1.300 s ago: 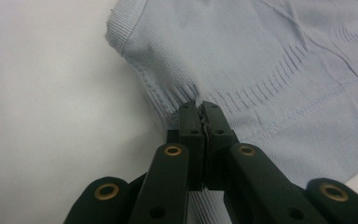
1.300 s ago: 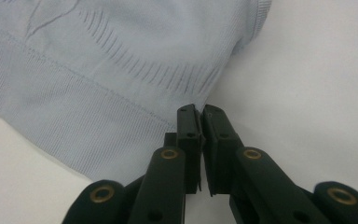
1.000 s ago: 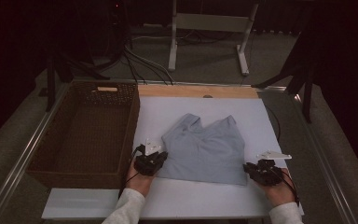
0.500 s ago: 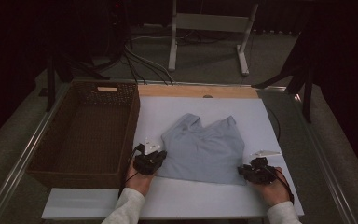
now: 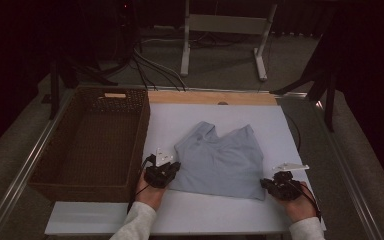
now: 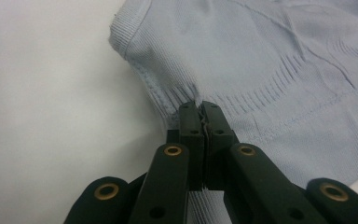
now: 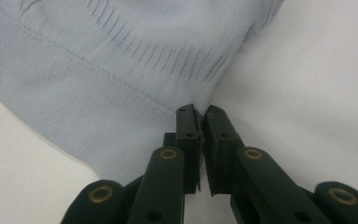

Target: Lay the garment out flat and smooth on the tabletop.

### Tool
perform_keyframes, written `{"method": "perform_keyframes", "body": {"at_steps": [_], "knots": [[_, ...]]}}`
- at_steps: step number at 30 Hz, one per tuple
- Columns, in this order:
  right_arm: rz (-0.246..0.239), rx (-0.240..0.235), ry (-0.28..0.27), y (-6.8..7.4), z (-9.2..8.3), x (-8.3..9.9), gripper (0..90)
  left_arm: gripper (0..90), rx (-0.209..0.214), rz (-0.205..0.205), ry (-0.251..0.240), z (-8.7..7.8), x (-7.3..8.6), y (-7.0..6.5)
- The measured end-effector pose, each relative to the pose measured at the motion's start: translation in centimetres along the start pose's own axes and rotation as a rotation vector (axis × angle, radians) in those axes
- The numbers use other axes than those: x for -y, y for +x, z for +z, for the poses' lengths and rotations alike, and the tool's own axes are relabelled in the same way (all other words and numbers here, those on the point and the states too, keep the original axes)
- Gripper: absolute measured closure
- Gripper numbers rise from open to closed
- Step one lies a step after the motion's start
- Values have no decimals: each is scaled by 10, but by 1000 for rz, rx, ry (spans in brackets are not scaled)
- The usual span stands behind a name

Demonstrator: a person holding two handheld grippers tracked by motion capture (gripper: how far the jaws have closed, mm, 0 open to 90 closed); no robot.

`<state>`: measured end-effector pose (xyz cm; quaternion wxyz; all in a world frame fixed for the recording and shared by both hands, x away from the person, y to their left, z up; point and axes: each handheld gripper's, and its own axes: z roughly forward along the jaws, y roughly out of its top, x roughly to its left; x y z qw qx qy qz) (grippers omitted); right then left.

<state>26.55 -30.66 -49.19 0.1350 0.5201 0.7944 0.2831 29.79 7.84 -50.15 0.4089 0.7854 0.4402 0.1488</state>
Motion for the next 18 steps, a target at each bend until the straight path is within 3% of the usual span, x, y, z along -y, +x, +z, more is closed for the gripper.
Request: {"method": "perform_keyframes", "body": {"at_steps": [18], "knots": [[6,-2,-18,-2,-16,14,856,895,34,13,3,-4,2,-11]]}}
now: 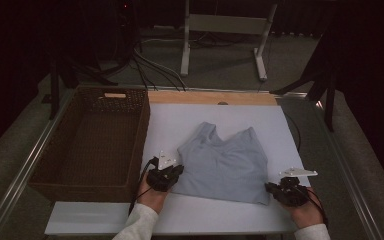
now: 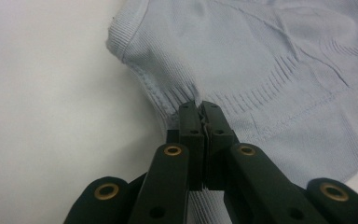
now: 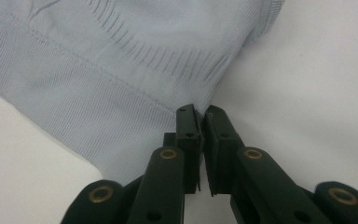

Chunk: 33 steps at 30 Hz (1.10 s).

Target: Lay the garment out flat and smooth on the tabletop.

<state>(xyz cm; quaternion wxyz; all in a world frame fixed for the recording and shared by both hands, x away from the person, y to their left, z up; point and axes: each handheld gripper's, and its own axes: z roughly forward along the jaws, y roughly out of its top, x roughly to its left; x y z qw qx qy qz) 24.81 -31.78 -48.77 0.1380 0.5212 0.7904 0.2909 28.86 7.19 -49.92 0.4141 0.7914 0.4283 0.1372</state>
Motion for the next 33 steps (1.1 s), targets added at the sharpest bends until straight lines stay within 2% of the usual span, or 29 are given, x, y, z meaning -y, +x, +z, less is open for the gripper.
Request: {"method": "perform_keyframes", "body": {"at_steps": [33], "knots": [[-8,-17,-15,8,-16,16,856,895,31,-8,2,-13,10,-9]]}}
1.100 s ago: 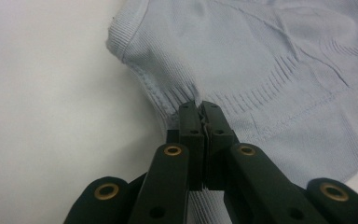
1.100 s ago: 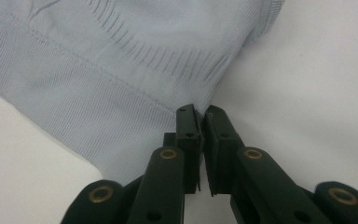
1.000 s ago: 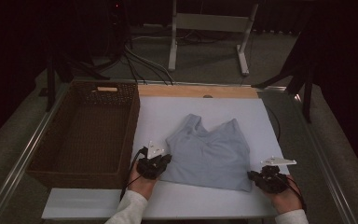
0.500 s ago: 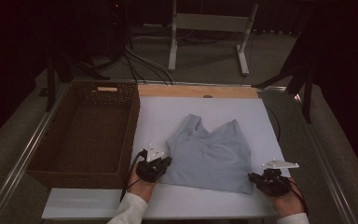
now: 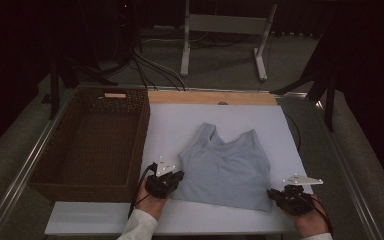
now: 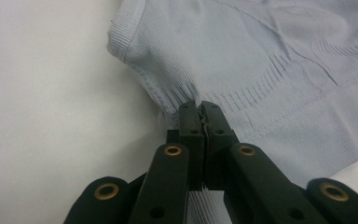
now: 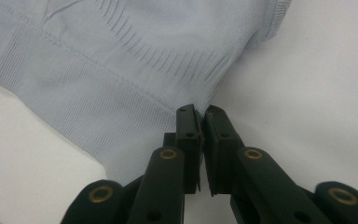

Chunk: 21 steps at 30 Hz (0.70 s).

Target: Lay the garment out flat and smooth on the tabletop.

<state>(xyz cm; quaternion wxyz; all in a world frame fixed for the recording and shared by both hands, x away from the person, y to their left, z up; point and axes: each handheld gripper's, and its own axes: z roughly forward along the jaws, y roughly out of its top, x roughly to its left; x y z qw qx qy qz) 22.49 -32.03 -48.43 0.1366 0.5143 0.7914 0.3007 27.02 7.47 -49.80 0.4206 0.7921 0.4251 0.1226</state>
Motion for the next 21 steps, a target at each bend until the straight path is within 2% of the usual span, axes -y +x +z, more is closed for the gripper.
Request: {"method": "perform_keyframes", "body": {"at_steps": [11,21], "knots": [[-8,-39,-7,9,-4,3,856,896,-13,-15,2,-7,2,3],[-9,-41,-6,10,-7,6,857,895,2,-11,3,-12,5,-1]]}}
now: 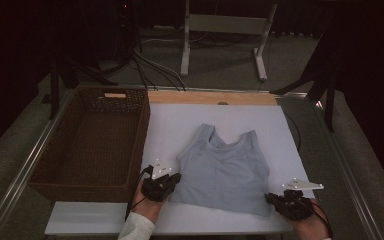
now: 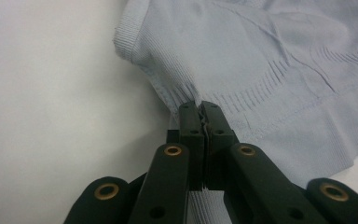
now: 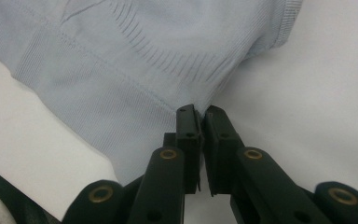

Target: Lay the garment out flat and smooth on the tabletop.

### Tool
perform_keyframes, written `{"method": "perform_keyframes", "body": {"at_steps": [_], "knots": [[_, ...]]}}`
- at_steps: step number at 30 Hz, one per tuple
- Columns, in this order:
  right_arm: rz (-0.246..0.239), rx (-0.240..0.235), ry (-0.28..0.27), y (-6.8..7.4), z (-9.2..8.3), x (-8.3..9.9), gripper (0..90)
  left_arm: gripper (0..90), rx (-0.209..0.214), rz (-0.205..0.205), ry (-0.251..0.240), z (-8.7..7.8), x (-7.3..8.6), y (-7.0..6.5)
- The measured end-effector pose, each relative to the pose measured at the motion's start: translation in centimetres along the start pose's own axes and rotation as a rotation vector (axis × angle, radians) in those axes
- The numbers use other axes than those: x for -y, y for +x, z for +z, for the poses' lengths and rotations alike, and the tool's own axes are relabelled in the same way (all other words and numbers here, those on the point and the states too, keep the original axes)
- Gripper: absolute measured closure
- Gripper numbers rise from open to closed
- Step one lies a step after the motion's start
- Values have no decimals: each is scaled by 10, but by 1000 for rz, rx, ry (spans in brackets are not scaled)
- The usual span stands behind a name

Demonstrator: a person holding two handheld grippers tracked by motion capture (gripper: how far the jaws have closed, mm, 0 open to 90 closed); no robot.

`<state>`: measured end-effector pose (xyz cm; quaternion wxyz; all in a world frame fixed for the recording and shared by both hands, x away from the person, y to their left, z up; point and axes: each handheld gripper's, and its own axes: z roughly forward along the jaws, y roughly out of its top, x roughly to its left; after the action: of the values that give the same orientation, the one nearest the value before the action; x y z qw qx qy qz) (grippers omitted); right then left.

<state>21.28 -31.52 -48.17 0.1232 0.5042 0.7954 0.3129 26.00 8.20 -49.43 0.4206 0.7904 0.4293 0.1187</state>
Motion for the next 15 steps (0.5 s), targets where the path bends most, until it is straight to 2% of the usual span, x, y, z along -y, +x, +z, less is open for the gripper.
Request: {"method": "perform_keyframes", "body": {"at_steps": [15], "knots": [[14,13,-1,-5,-6,9,857,883,45,11,14,0,4,-9]]}}
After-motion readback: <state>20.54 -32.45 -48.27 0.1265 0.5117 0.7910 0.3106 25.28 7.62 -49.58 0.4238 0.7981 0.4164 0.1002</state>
